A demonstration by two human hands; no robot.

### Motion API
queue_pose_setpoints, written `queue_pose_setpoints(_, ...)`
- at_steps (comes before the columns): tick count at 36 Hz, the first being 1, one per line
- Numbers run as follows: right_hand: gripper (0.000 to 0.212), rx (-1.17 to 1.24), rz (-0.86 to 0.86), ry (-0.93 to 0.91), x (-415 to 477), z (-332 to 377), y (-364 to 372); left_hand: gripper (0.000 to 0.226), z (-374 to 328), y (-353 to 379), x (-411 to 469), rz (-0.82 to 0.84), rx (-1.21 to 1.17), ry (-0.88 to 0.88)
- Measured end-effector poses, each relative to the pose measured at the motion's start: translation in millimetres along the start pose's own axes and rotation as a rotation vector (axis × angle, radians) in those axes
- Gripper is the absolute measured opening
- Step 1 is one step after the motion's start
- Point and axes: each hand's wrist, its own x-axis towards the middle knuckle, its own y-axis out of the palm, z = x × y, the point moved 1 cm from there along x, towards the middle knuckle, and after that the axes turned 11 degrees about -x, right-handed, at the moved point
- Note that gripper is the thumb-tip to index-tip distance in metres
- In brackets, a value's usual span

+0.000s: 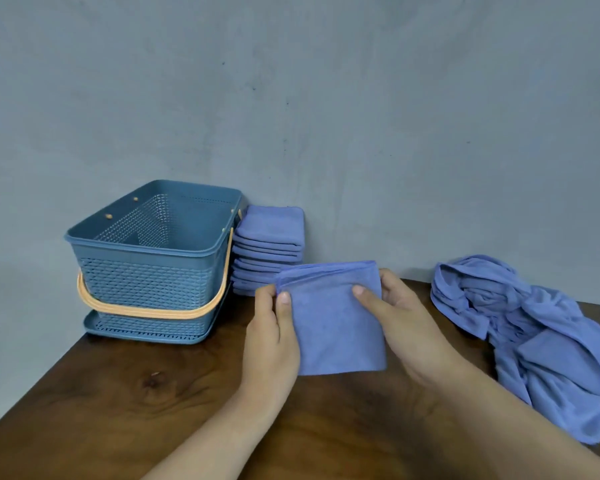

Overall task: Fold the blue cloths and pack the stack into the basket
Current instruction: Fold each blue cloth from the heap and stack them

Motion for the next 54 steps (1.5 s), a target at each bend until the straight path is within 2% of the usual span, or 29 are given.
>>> queue_pose_setpoints(5, 0.008, -0.232, -0.057, -0.223, 16.9, 24.8, 22.4, 0.021, -7.6, -11.1, 11.8, -0.101, -0.103, 0.036)
queue_pose_setpoints(8, 0.009, -0.378, -0.062, -0.38, 30.2, 48.8, 28.6, 0.028, -6.0, -16.5, 17.0, -0.133, -0.231, 0.031)
queue_pose_setpoints(11, 0.011, -0.437, -0.06, -0.476, 54.7, 75.0, 30.2, 0.038, 3.4, -15.9, 22.2, -0.172, -0.332, -0.051)
queue_pose_setpoints(14, 0.013, -0.38, -0.069, -0.508, 88.3, 102.5, 32.6, 0.034, 10.9, -15.4, 22.7, -0.146, -0.32, -0.096)
queue_pose_setpoints(21, 0.028, -0.052, -0.083, -0.399, 179.3, 138.7, 42.1, 0.041, 28.1, -13.7, 24.7, -0.013, -0.216, -0.176)
queue_pose_setpoints(26, 0.035, 0.191, -0.055, -0.128, 251.2, 102.2, 63.2, 0.028, 40.7, -14.6, 30.8, -0.005, -0.174, -0.257)
queue_pose_setpoints(28, 0.034, 0.175, -0.019, 0.07, 266.2, 72.4, 75.2, 0.027, 43.5, -14.4, 32.4, -0.009, -0.164, -0.279)
queue_pose_setpoints(30, 0.03, 0.04, 0.05, 0.258, 273.2, 38.6, 85.0, 0.025, 45.4, -13.6, 33.1, -0.003, -0.148, -0.286)
queue_pose_setpoints(33, 0.029, -0.108, 0.044, 0.373, 284.9, 1.6, 88.4, 0.022, 48.3, -12.3, 32.0, 0.034, -0.129, -0.284)
queue_pose_setpoints(37, 0.03, -0.146, -0.013, 0.358, 295.1, -6.8, 88.0, 0.021, 50.1, -10.8, 29.2, 0.08, -0.118, -0.281)
queue_pose_setpoints(46, 0.014, -0.281, -0.137, 0.198, 304.9, -6.7, 87.8, 0.022, 50.6, -10.2, 28.0, 0.104, -0.09, -0.284)
queue_pose_setpoints(49, 0.027, -0.326, -0.2, 0.2, 300.2, -1.2, 85.4, 0.021, 51.2, -11.0, 28.1, 0.106, -0.082, -0.278)
queue_pose_setpoints(54, 0.016, -0.402, -0.255, 0.068, 269.1, 8.5, 68.1, 0.02, 52.4, -10.8, 27.1, 0.103, -0.068, -0.265)
